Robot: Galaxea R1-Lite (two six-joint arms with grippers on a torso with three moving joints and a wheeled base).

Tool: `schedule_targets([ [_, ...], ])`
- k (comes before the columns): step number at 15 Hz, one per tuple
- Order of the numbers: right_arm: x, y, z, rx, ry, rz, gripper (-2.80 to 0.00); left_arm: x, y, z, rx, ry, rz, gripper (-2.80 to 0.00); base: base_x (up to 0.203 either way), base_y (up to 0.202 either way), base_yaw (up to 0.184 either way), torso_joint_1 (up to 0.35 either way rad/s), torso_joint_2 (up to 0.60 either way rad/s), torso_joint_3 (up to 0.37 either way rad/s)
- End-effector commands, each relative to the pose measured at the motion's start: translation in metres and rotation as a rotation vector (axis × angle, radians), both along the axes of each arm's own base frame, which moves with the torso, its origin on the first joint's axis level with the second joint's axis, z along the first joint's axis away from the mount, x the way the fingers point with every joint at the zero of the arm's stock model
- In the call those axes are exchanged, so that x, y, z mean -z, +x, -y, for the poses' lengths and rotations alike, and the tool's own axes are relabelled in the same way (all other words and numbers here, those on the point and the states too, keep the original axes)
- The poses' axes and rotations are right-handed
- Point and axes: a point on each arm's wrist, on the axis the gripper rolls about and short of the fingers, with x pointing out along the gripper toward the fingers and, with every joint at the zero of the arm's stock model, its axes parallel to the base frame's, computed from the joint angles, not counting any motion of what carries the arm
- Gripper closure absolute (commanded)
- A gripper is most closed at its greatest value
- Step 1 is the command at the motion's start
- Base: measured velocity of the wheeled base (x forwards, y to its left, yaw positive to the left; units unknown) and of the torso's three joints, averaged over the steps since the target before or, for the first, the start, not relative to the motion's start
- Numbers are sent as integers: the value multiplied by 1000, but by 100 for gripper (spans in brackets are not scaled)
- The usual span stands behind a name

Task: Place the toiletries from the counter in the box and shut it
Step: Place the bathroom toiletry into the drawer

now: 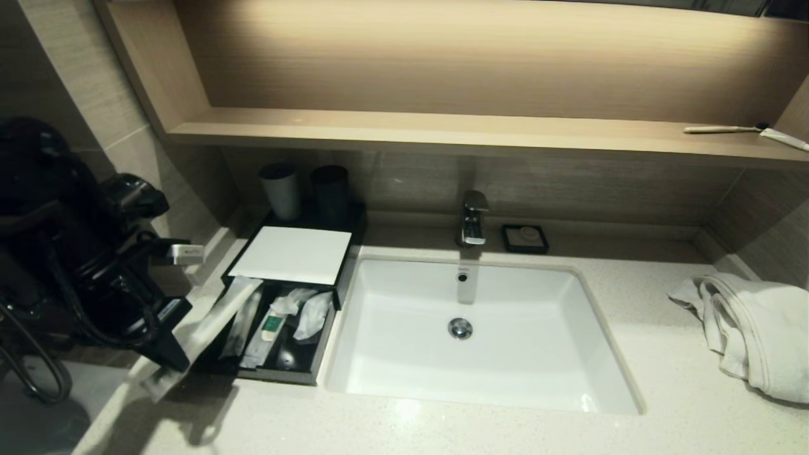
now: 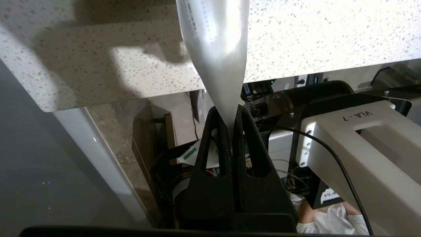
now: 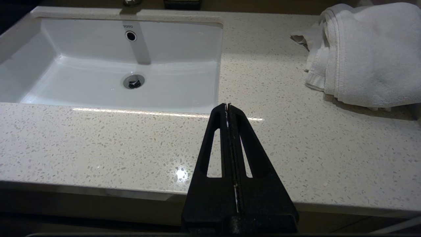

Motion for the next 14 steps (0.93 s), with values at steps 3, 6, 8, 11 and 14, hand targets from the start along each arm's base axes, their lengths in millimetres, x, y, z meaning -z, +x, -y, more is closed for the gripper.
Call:
schedule_targets([
  [3, 0, 0, 0, -1, -1, -1, 0, 14, 11, 1, 1, -1, -58, 0, 0, 0, 0, 0, 0, 0],
  [6, 0, 0, 0, -2, 0, 0, 0, 19, 16, 5, -3, 1, -78, 0, 0, 0, 0, 0, 0, 0],
  [8, 0, 0, 0, -2, 0, 0, 0, 22, 22, 7, -7, 2, -82, 0, 0, 0, 0, 0, 0, 0],
  [11, 0, 0, 0, 1, 0, 0, 0, 23, 36, 11, -38, 2, -76, 0, 0, 0, 0, 0, 0, 0],
  [14, 0, 0, 0, -1, 0, 0, 0, 28, 45, 12, -51, 2, -85, 0, 0, 0, 0, 0, 0, 0],
])
